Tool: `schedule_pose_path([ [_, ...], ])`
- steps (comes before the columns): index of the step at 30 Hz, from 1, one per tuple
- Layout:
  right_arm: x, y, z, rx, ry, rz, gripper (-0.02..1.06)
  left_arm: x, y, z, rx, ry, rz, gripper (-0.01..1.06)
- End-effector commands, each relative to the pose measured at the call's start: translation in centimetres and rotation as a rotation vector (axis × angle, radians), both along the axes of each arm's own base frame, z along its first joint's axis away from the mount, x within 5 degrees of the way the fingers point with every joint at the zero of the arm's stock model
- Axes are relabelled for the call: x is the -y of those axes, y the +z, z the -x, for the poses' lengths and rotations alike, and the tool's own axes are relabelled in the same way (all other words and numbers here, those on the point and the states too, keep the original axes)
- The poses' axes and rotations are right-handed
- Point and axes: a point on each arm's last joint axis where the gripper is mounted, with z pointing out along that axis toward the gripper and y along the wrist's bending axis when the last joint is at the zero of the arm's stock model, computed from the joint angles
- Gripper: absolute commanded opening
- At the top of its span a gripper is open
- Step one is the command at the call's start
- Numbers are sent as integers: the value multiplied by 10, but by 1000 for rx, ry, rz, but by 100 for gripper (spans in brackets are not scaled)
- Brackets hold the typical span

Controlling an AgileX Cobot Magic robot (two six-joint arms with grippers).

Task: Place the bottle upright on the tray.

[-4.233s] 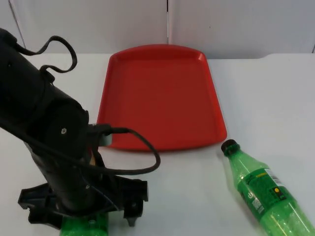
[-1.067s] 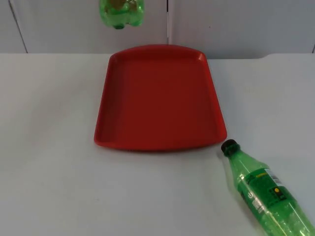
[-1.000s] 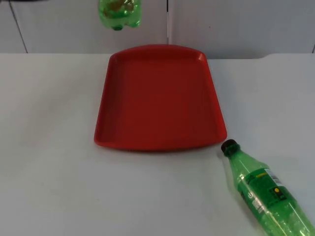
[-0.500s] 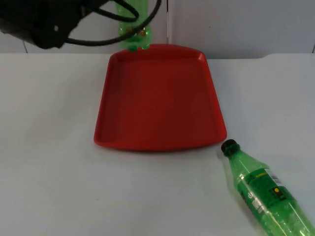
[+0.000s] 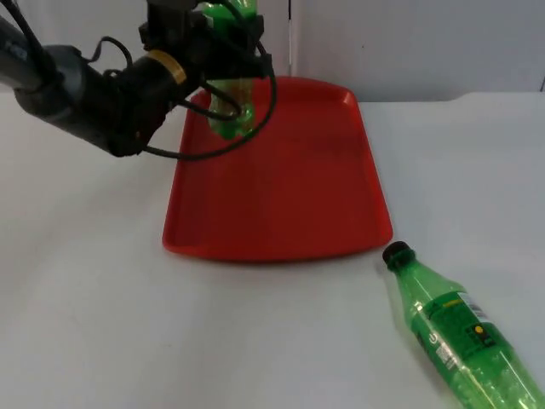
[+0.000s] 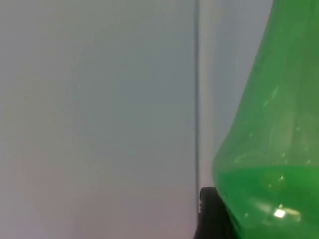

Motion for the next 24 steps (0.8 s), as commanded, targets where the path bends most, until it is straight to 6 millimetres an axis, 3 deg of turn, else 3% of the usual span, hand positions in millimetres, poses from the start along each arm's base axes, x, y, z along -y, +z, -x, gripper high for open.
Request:
schedule_pose_path([
  [1, 0, 0, 0, 6, -4, 8, 105, 3, -3, -2, 25, -18, 13, 0],
  [8, 0, 0, 0, 6, -4, 8, 105, 1, -24, -1, 0, -10, 23, 0],
  [16, 0, 0, 0, 6, -4, 8, 105, 3, -25, 0, -5, -28, 17, 1],
  [19, 0, 0, 0, 6, -4, 8, 105, 3, -25, 0, -12, -36, 28, 7],
  [23, 0, 0, 0, 6, -4, 8, 105, 7, -26, 2, -9, -75, 2, 35],
  [24, 0, 0, 0, 6, -4, 8, 105, 7, -26, 2, -9, -75, 2, 35],
])
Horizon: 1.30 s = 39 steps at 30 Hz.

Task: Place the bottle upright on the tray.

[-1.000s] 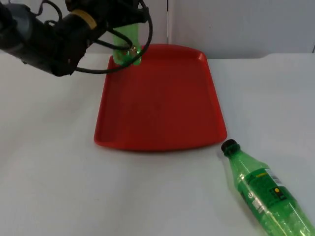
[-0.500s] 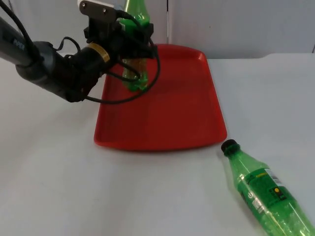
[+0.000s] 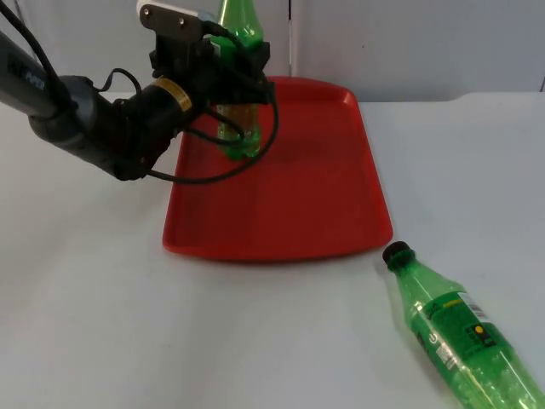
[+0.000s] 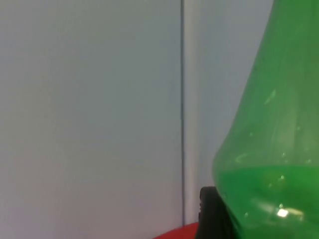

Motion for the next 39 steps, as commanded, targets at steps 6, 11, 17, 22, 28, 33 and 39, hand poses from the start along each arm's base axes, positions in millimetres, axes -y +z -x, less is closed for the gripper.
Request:
schedule_pose_path([
  [6, 0, 0, 0, 6, -4, 8, 105, 6, 0, 3, 2, -69, -19, 70],
  [11, 0, 0, 0, 6, -4, 8, 105, 5, 1, 2, -14, -62, 11, 77],
  [17, 0, 0, 0, 6, -4, 8, 105, 5, 1, 2, -15, -58, 14, 77],
  [22, 0, 0, 0, 6, -4, 8, 105, 5, 1, 2, -15, -58, 14, 77],
  [28, 0, 0, 0, 6, -4, 8, 105, 5, 1, 2, -16, -62, 9, 100],
  [33, 0, 0, 0, 6, -4, 8, 105, 6, 0, 3, -16, -71, 0, 105],
  [39, 0, 0, 0, 6, -4, 8, 105, 8, -2, 4, -58, -105, -3, 105],
])
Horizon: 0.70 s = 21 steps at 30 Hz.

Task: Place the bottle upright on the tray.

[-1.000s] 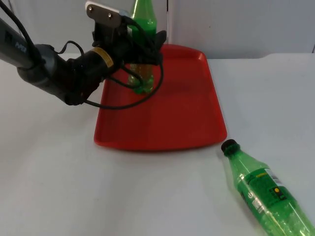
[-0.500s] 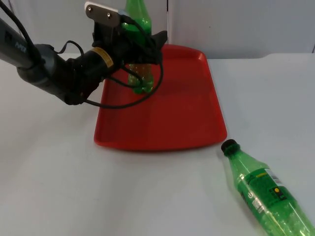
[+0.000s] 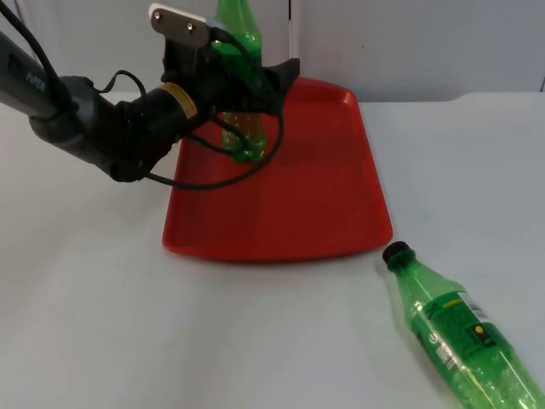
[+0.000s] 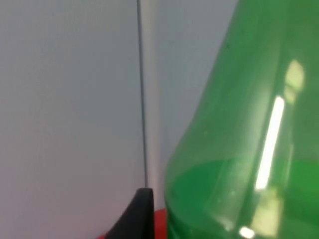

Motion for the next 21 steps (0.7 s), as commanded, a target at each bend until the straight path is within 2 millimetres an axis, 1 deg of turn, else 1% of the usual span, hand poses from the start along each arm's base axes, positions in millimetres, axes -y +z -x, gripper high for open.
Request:
schedule_pose_path([
  [1, 0, 0, 0, 6, -4, 8, 105, 2, 2, 0, -15, -21, 3, 105],
  [3, 0, 0, 0, 6, -4, 8, 105, 1, 4, 1, -38, -58, 13, 105],
  [5, 0, 0, 0, 6, -4, 8, 105, 1, 11, 1, -60, -78, 15, 105],
  [7, 0, 0, 0, 6, -4, 8, 105, -1, 14, 2, -104, -63, -32, 105],
  [11, 0, 0, 0, 6, -4, 8, 105, -6, 13, 5, -163, -35, -93, 105],
  [14, 0, 0, 0, 6, -4, 8, 105, -12, 15, 7, -165, -40, -109, 105],
  [16, 0, 0, 0, 6, -4, 8, 105, -12, 21, 11, -168, -45, -121, 105],
  [17, 0, 0, 0, 6, -4, 8, 105, -16, 24, 11, -169, -36, -127, 105],
  [21, 0, 0, 0, 6, -4, 8, 105, -23, 25, 15, -198, -15, -148, 105],
])
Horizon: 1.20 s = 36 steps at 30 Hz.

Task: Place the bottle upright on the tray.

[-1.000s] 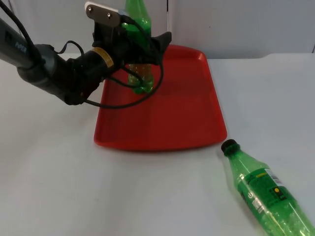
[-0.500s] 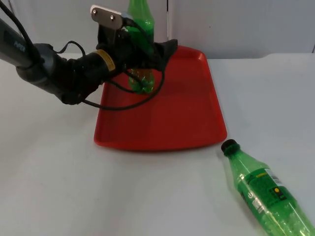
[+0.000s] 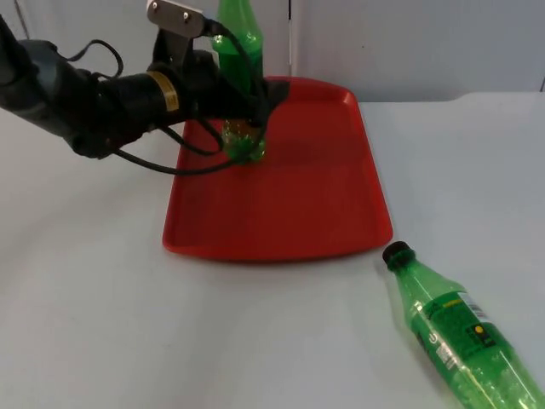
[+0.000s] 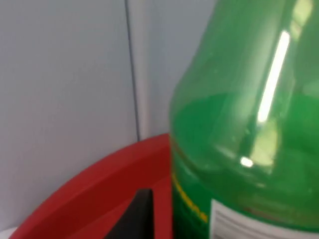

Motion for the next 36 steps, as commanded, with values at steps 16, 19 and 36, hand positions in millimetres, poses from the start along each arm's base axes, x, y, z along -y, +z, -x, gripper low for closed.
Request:
schedule_pose_path([
  [16, 0, 0, 0, 6, -4, 8, 105, -14, 51, 55, -175, -116, -80, 105],
  [19, 0, 0, 0, 6, -4, 8, 105, -17, 60, 64, -234, -107, -110, 105],
  [36, 0, 0, 0, 6, -4, 8, 105, -36, 200, 144, -98, -72, -173, 105],
])
